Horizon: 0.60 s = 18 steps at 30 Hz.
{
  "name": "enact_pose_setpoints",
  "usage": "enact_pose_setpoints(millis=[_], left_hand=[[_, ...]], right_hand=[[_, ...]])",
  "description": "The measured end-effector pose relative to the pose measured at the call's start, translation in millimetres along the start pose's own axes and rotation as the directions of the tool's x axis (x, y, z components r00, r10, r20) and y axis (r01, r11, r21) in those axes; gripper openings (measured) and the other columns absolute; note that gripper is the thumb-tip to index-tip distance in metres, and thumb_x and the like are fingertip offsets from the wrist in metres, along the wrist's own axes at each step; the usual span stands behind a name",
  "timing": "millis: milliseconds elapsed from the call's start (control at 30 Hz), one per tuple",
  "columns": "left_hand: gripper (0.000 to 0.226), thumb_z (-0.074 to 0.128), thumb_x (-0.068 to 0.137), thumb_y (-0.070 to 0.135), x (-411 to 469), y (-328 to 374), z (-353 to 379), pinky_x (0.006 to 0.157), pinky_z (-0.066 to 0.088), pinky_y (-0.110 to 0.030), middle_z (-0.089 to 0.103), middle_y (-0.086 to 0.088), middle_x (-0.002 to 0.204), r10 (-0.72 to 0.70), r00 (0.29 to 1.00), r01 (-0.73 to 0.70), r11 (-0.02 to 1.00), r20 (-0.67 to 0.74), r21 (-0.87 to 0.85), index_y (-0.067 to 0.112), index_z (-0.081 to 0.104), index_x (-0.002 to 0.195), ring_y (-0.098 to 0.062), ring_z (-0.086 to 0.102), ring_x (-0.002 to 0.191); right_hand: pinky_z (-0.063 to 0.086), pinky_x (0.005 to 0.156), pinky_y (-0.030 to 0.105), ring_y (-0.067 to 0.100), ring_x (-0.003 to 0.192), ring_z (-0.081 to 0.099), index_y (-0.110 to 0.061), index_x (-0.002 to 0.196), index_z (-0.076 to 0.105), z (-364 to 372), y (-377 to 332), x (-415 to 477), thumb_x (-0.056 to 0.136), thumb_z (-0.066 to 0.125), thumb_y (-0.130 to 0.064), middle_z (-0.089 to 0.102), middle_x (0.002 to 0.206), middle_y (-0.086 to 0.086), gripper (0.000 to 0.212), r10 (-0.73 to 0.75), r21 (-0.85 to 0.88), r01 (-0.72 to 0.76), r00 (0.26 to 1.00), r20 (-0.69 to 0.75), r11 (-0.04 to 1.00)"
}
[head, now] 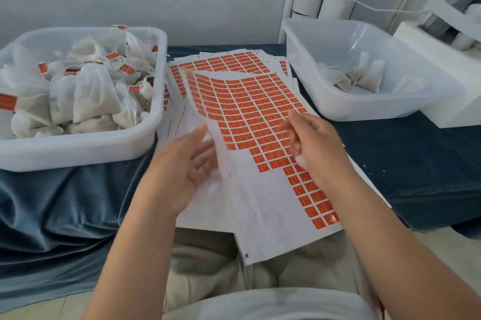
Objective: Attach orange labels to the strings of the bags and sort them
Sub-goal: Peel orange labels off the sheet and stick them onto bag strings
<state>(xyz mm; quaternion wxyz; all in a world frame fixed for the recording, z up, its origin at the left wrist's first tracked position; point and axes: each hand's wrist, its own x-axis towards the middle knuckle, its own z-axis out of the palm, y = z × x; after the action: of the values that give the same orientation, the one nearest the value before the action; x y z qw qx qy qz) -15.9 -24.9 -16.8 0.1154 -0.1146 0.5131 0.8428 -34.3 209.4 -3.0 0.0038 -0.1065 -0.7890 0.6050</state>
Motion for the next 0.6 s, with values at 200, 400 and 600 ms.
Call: enact_pose_setpoints(millis=[200,400,600], left_hand=[[0.034,0.075,0.095,0.03,-3,-23,11,0.097,0.06,-0.053,0.078,0.007,0.122,-0.122,0.978,0.044,0.911,0.167,0.41,0.03,0.068,0.128,-0.022,0.077,0.108],[0.025,0.064,0.102,0.014,-1,-29,11,0.083,0.064,-0.051,0.081,0.0,0.11,-0.067,0.998,0.06,0.952,0.014,0.3,0.025,0.07,0.124,-0.026,0.08,0.095],[0.024,0.065,0.098,0.016,2,-31,9,0.082,0.062,-0.052,0.082,-0.002,0.106,-0.04,0.995,0.057,0.977,-0.086,0.204,0.027,0.072,0.118,-0.03,0.08,0.092]], right_hand=[[0.057,0.077,0.036,0.004,0.057,0.058,-0.03,0.09,0.074,3,9,0,0.105,0.051,-0.054,0.065,0.066,-0.01,0.036,-0.079,-0.072,0.08,0.997,0.019,0.994],[0.044,0.073,0.019,-0.012,0.086,0.065,-0.035,0.087,0.073,0,10,0,0.106,0.051,-0.052,0.072,0.087,-0.025,0.034,-0.246,-0.343,0.288,0.956,0.162,0.894],[0.036,0.066,0.013,-0.01,0.081,0.061,-0.034,0.073,0.063,1,11,-8,0.099,0.057,-0.061,0.064,0.07,-0.021,0.038,-0.339,-0.596,0.421,0.907,0.251,0.684]])
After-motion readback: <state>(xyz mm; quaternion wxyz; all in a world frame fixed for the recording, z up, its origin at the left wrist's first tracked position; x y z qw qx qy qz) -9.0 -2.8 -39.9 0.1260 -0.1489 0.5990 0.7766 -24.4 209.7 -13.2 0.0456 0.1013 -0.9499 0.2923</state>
